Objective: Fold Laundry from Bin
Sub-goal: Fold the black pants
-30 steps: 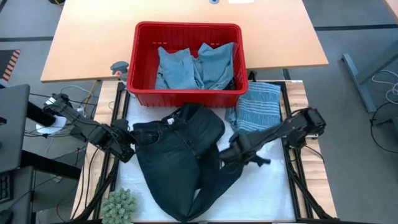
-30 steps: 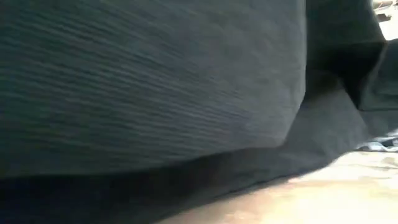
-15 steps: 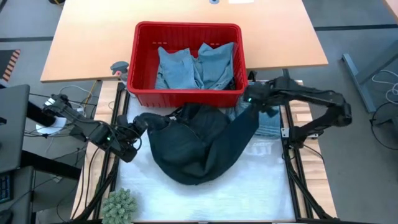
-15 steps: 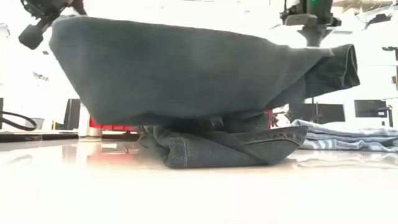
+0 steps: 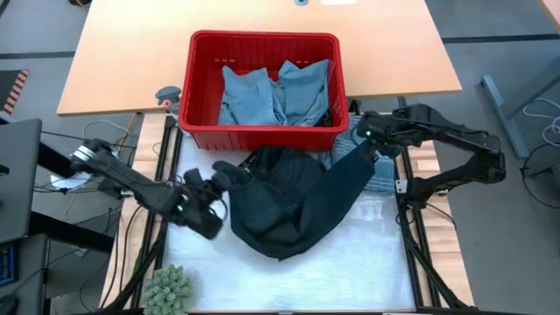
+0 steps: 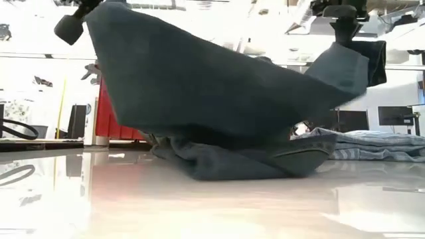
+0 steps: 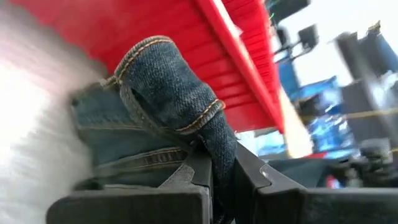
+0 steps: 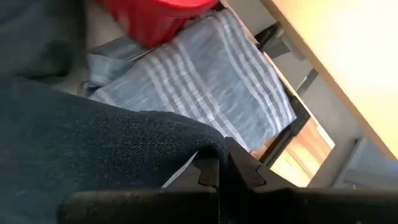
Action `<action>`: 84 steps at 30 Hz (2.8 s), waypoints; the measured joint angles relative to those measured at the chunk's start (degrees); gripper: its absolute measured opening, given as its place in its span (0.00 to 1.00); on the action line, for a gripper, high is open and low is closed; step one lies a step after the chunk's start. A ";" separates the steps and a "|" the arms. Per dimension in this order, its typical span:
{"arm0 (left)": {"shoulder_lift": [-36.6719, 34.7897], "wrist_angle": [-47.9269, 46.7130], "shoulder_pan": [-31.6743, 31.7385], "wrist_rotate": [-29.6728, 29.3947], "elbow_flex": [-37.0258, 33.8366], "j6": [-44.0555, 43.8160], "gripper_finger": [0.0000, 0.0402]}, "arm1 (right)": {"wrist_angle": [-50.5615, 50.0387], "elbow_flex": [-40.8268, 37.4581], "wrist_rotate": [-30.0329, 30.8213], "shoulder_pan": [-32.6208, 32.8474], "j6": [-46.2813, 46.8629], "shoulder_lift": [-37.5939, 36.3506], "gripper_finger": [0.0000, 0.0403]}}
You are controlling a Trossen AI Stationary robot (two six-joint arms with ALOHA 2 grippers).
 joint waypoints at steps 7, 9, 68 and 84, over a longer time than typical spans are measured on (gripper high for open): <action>12.47 0.18 -4.65 -17.19 9.06 -2.31 0.01 | 1.77 0.00 -4.57 8.32 2.72 0.08 0.07; 14.63 0.47 -5.51 -19.04 12.10 -0.73 0.01 | 3.14 0.00 -6.21 12.43 4.15 0.08 0.07; 28.01 3.46 -15.61 53.95 4.20 -8.82 0.03 | 0.00 -21.92 -69.04 91.20 111.12 0.08 0.08; 27.59 -13.89 -18.66 57.24 16.84 -4.60 0.05 | 0.00 -21.90 -65.67 91.90 108.04 0.10 0.11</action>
